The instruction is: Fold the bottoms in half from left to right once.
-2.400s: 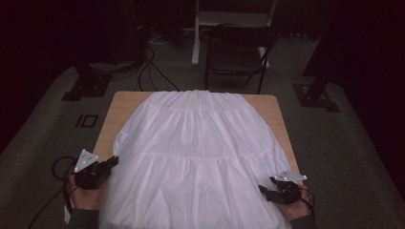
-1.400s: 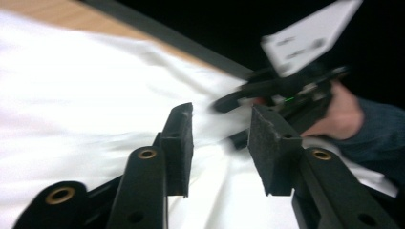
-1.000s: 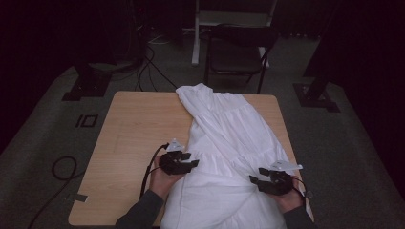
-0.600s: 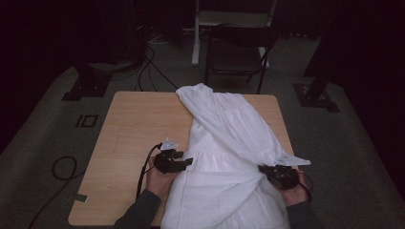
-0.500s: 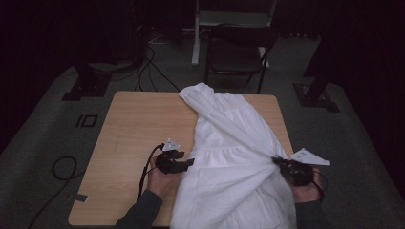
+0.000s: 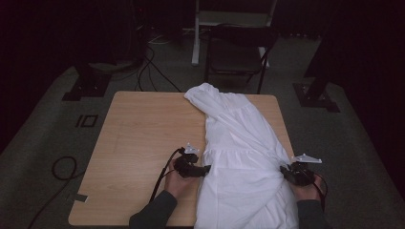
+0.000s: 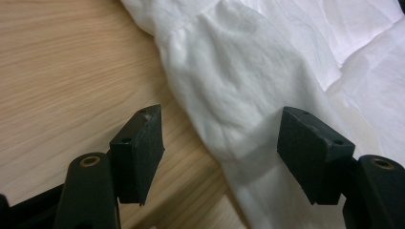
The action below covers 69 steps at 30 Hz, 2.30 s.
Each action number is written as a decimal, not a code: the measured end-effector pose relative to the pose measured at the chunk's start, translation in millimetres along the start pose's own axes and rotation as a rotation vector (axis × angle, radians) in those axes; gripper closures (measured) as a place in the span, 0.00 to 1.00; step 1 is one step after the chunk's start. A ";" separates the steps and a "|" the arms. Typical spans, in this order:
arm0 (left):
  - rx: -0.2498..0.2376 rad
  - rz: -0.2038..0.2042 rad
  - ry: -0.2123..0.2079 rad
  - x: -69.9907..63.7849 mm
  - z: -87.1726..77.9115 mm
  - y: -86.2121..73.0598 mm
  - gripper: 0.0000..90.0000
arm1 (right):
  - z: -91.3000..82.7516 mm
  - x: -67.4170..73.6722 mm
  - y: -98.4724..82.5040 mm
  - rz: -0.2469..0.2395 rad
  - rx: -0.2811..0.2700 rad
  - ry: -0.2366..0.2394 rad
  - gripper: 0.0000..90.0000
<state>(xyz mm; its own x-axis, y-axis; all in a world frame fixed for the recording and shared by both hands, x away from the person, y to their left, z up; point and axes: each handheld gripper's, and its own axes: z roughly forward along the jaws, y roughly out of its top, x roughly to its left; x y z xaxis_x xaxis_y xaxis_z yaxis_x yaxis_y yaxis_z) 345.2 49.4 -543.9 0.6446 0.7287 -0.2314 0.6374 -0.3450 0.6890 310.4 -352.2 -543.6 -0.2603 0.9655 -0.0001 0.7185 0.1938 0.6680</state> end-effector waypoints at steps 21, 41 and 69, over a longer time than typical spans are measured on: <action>0.025 0.022 0.028 7.6 4.5 -2.5 0.97 | 3.7 22.9 -0.4 -0.009 -0.009 0.036 0.78; 0.007 -0.114 0.280 106.8 -78.9 -44.8 0.98 | 16.9 120.4 23.3 -0.077 -0.069 0.284 0.52; -0.100 -0.150 0.226 98.4 -83.4 -52.1 0.66 | -0.1 137.8 38.8 -0.203 -0.099 0.208 0.56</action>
<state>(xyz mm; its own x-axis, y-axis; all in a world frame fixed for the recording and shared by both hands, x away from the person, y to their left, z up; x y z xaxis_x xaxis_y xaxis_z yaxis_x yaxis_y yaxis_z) 340.1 188.4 -545.3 0.4283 0.8845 -0.1849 0.6665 -0.1710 0.7257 302.4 -211.6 -517.6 -0.5261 0.8504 0.0041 0.5742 0.3516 0.7393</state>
